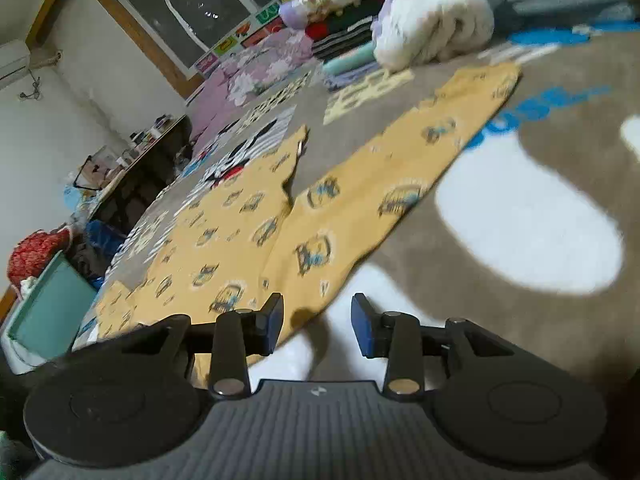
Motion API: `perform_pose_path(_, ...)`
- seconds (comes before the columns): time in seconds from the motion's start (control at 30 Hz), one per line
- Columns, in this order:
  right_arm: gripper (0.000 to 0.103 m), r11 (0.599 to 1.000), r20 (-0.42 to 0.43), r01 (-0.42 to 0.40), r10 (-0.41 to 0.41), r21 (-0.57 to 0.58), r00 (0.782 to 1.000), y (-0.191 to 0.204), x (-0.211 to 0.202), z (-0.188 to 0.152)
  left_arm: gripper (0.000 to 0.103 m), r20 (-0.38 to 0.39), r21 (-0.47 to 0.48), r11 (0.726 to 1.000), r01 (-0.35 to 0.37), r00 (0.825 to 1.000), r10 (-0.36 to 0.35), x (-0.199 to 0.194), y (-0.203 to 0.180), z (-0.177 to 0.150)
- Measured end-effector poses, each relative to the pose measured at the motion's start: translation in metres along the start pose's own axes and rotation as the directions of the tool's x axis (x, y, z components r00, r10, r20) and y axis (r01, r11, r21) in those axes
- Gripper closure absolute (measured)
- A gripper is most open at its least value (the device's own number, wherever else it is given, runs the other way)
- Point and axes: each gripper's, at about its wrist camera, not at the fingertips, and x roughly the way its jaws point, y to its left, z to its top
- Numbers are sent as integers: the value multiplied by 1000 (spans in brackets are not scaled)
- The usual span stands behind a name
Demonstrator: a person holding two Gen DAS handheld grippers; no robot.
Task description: Fold clothes
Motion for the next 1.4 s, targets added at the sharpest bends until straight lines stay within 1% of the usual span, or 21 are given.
perform_pose_path(0.03, 64, 1000, -9, -22, 22, 13, 1000, -1, 2, -2, 53, -12, 10, 1000, 2, 1000, -2, 3, -2, 1)
perform_pose_path(0.17, 64, 995, -38, -95, 97, 42, 995, 3, 8, -9, 53, 35, -59, 998, 13, 999, -11, -2, 8, 11)
perform_pose_path(0.23, 65, 985, -44, -144, 148, 92, 988, 0, 10, -13, 53, 58, -92, 996, 20, 998, -15, -5, 13, 16)
perform_pose_path(0.37, 65, 980, -14, -149, 152, 132, 988, 0, 15, -15, 53, 72, -151, 988, 21, 997, -10, -3, 22, 21)
perform_pose_path(0.43, 61, 976, 5, -155, 156, 152, 988, 2, 17, -18, 53, 72, -162, 986, 33, 997, -22, -3, 22, 25)
perform_pose_path(0.53, 60, 979, -15, -163, 166, 120, 986, 8, 17, -20, 53, 71, -177, 983, 52, 997, -40, -1, 21, 33)
perform_pose_path(0.67, 61, 961, -40, -218, 228, 171, 973, 8, 19, -26, 53, 67, -199, 978, 69, 996, -56, 3, 18, 40)
perform_pose_path(0.77, 63, 954, -27, -222, 232, 203, 972, 6, 20, -26, 53, 63, -166, 984, 67, 996, -57, 5, 10, 46)
perform_pose_path(0.8, 68, 947, -15, -222, 232, 234, 973, 2, 20, -25, 53, 62, -152, 986, 68, 996, -59, 6, 7, 49)
perform_pose_path(0.83, 76, 939, -1, -217, 225, 269, 974, -2, 21, -24, 53, 61, -138, 988, 70, 996, -62, 7, 5, 51)
perform_pose_path(0.87, 80, 934, 9, -205, 212, 294, 977, -6, 21, -24, 53, 56, -124, 990, 71, 996, -64, 9, 2, 55)
perform_pose_path(0.93, 92, 926, 25, -186, 189, 329, 982, -11, 23, -24, 53, 43, -88, 994, 71, 997, -68, 14, -4, 64)
perform_pose_path(1.0, 97, 928, 37, -171, 168, 332, 985, -12, 25, -23, 53, 30, -40, 997, 70, 997, -68, 21, -13, 75)
perform_pose_path(1.07, 97, 930, 48, -167, 160, 328, 986, -12, 28, -24, 53, 17, 16, 998, 58, 998, -59, 30, -24, 88)
perform_pose_path(1.17, 96, 946, 54, -159, 150, 282, 987, -6, 30, -25, 53, -2, 92, 994, 65, 998, -65, 48, -40, 111)
perform_pose_path(1.27, 95, 966, 54, -144, 136, 214, 989, 2, 34, -25, 53, -28, 126, 990, 66, 998, -63, 74, -52, 134)
perform_pose_path(1.33, 95, 976, 57, -134, 126, 172, 990, 3, 33, -25, 53, -51, 147, 988, 51, 998, -44, 94, -61, 149)
perform_pose_path(1.4, 95, 984, 62, -123, 116, 131, 991, 8, 35, -24, 57, -82, 171, 984, 42, 996, -28, 114, -68, 160)
